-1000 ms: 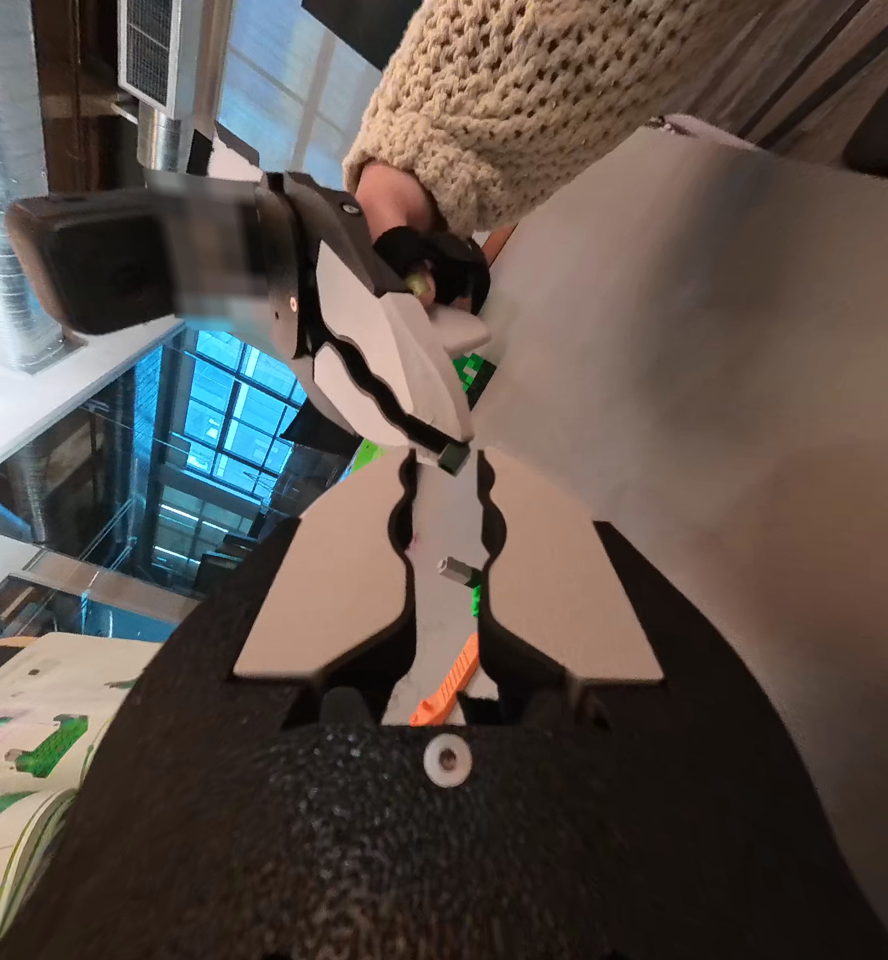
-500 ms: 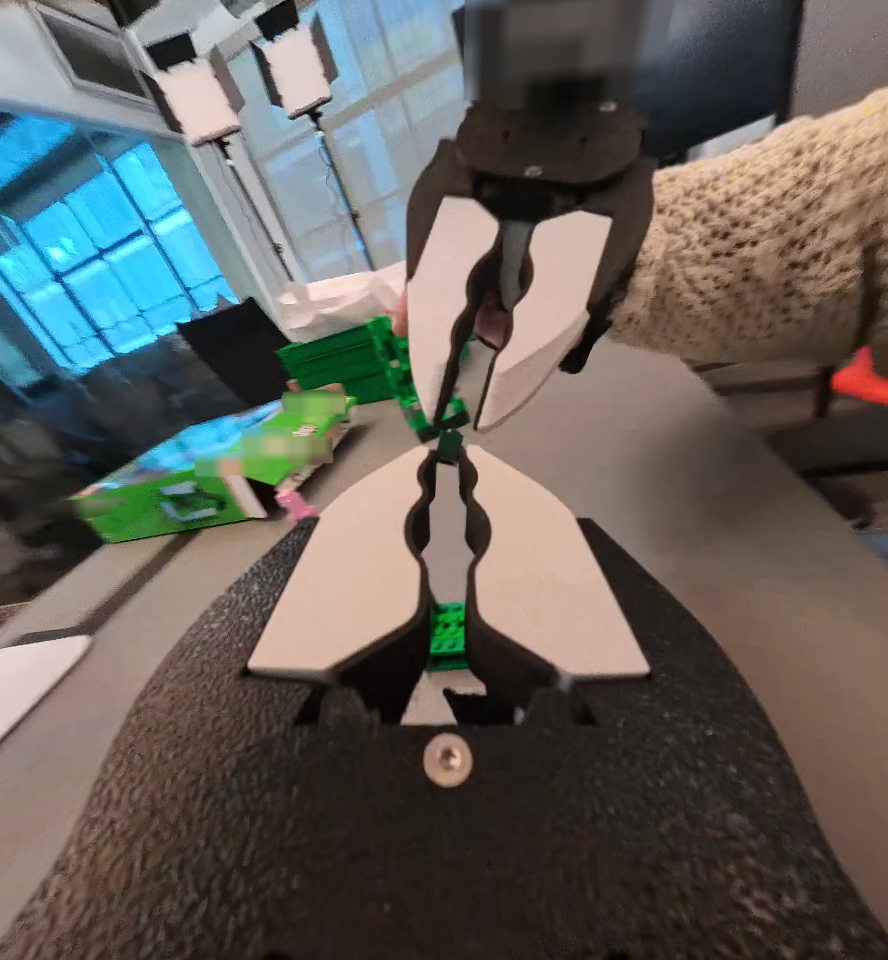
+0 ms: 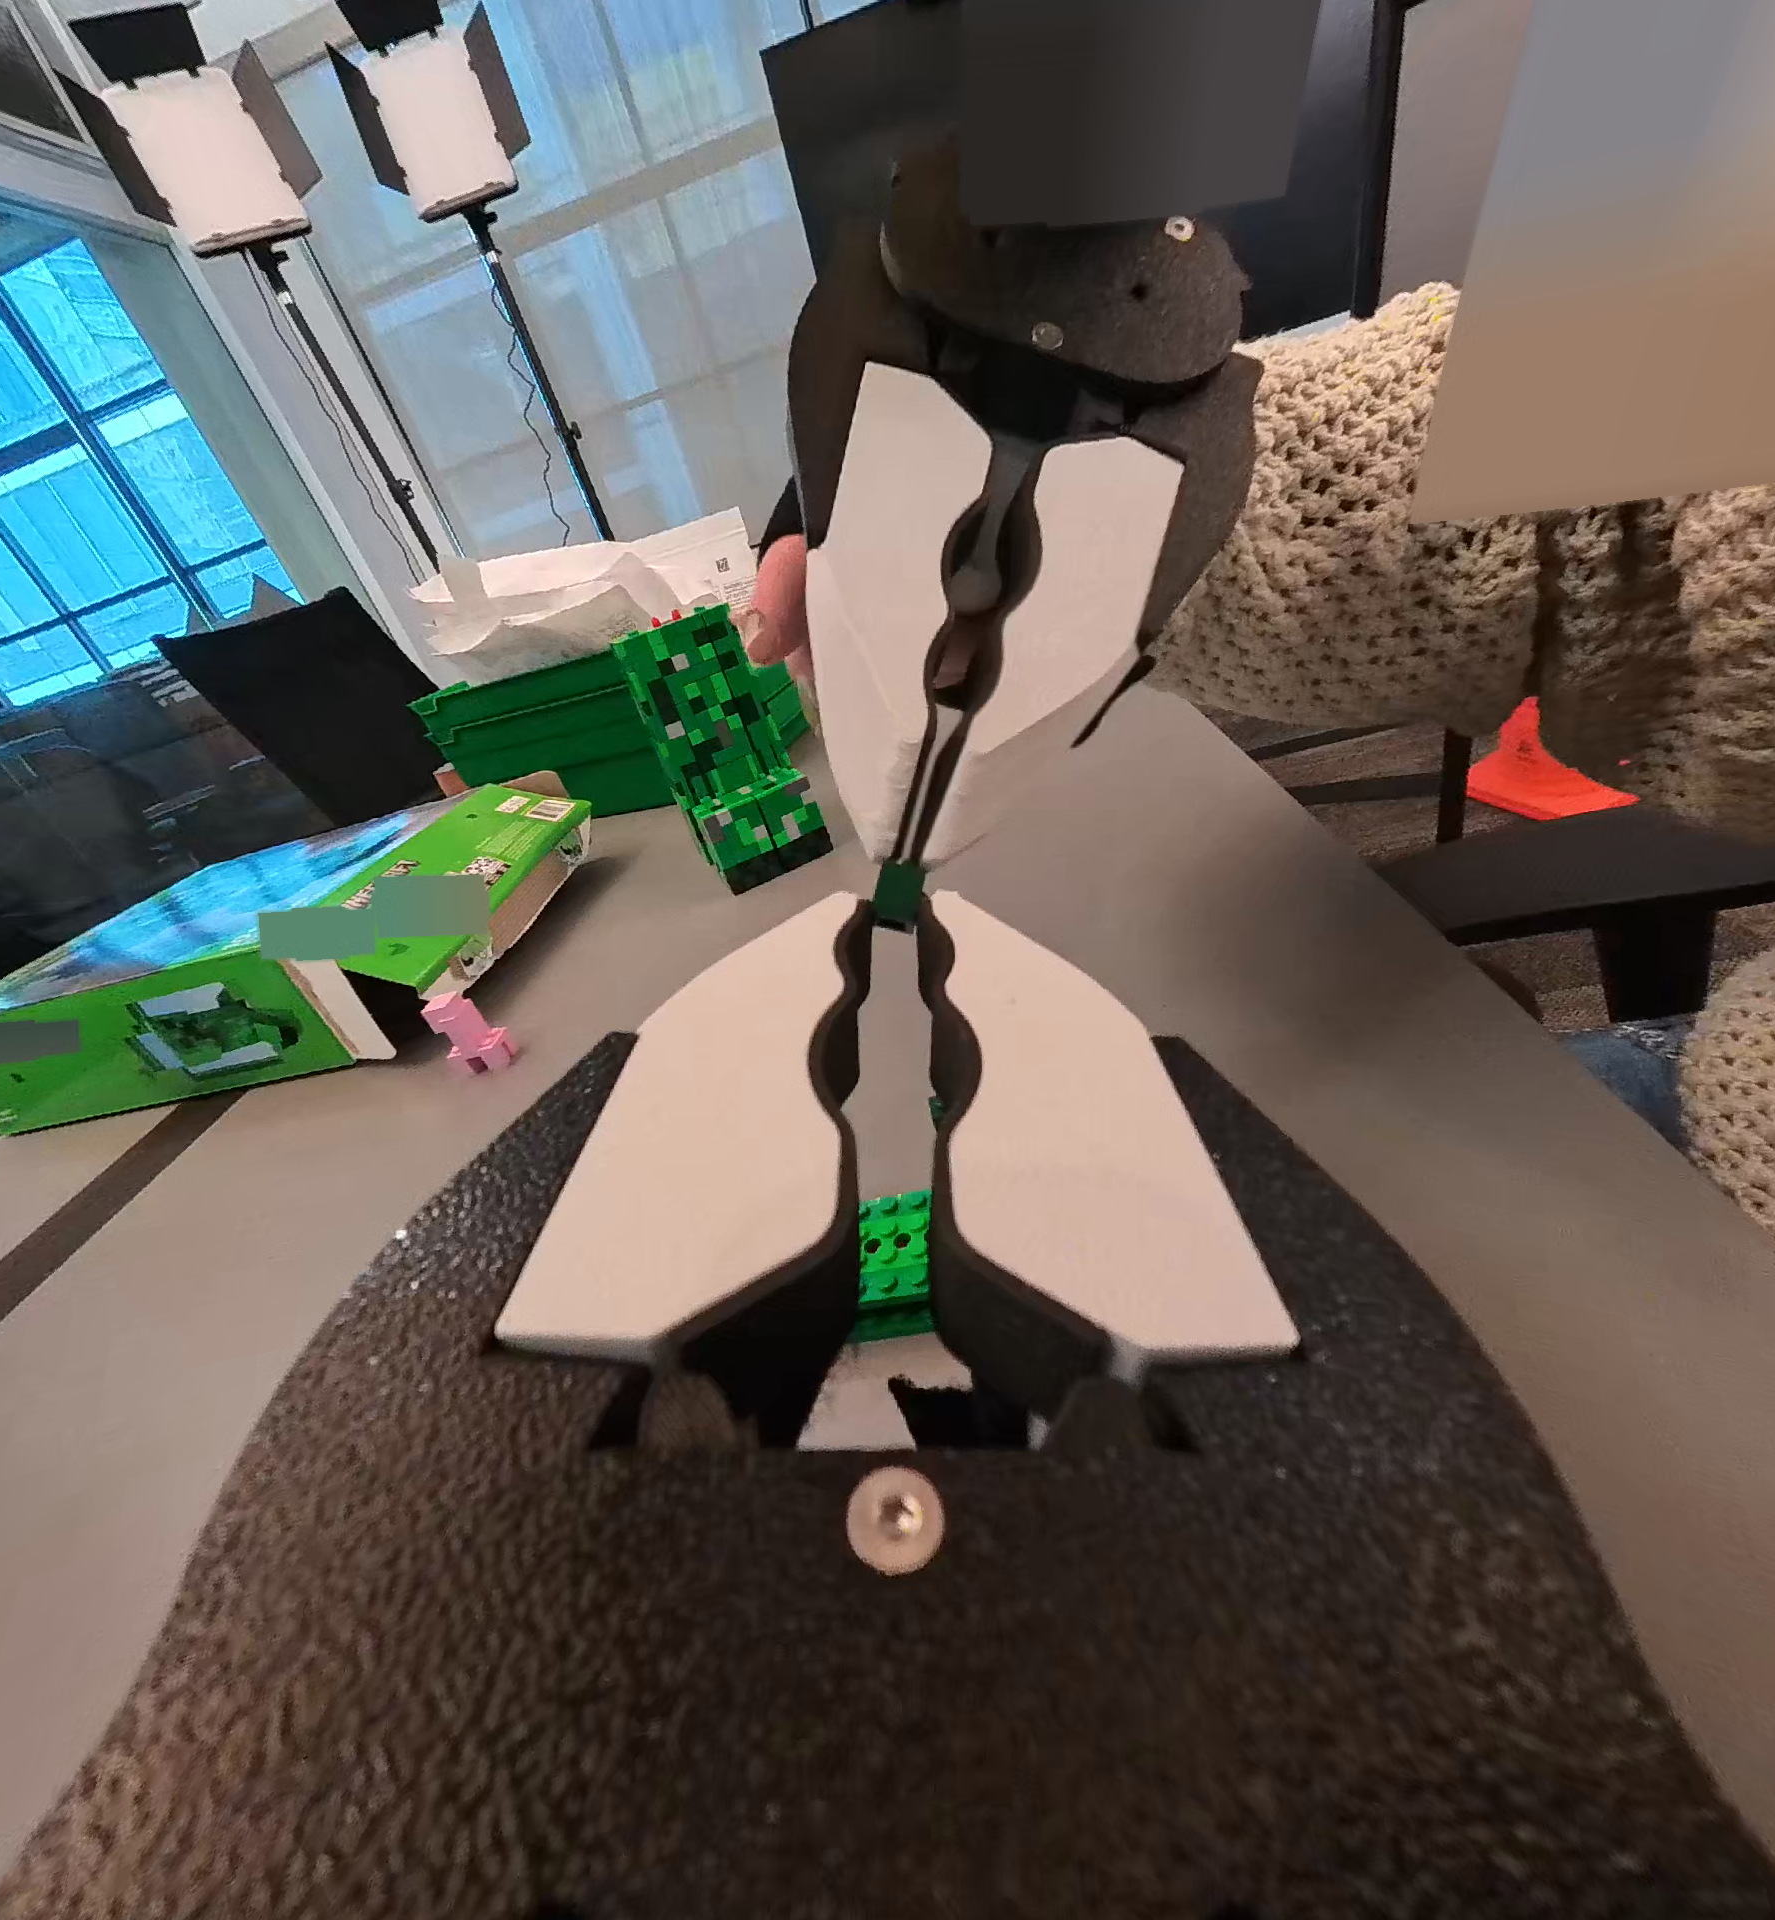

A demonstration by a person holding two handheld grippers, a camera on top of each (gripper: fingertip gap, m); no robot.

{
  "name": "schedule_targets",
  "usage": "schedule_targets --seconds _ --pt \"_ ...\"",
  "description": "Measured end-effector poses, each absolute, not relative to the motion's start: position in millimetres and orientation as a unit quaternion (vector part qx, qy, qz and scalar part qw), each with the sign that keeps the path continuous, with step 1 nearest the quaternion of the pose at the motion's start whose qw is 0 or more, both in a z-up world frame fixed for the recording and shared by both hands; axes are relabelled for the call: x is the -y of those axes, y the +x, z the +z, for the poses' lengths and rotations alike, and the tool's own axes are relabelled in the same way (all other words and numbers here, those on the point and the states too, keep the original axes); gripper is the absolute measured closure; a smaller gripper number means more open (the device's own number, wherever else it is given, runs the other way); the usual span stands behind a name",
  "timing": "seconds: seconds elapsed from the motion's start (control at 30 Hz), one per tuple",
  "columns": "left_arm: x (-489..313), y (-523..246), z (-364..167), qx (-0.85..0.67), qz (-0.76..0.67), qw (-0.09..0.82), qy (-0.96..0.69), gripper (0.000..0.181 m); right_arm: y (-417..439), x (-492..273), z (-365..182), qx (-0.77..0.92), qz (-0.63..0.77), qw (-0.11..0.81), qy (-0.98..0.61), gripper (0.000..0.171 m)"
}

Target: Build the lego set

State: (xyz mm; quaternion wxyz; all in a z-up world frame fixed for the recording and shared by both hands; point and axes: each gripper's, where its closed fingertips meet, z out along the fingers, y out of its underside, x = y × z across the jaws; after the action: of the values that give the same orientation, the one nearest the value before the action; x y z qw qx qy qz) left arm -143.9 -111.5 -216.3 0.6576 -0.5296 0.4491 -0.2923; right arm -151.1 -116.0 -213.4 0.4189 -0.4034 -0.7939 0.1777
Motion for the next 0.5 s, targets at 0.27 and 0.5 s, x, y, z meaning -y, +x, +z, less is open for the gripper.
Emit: schedule_targets --seconds 0.27,0.5 --pt "111.0 -145.5 -215.9 -0.446 -0.302 0.656 -0.528 0.173 -151.8 114.6 -216.8 0.795 0.173 0.416 -0.407 0.158" --pt "112.4 -143.6 -218.3 -0.456 -0.294 0.654 -0.527 0.173 -152.8 117.9 -218.2 0.797 0.185 0.404 -0.409 0.164"
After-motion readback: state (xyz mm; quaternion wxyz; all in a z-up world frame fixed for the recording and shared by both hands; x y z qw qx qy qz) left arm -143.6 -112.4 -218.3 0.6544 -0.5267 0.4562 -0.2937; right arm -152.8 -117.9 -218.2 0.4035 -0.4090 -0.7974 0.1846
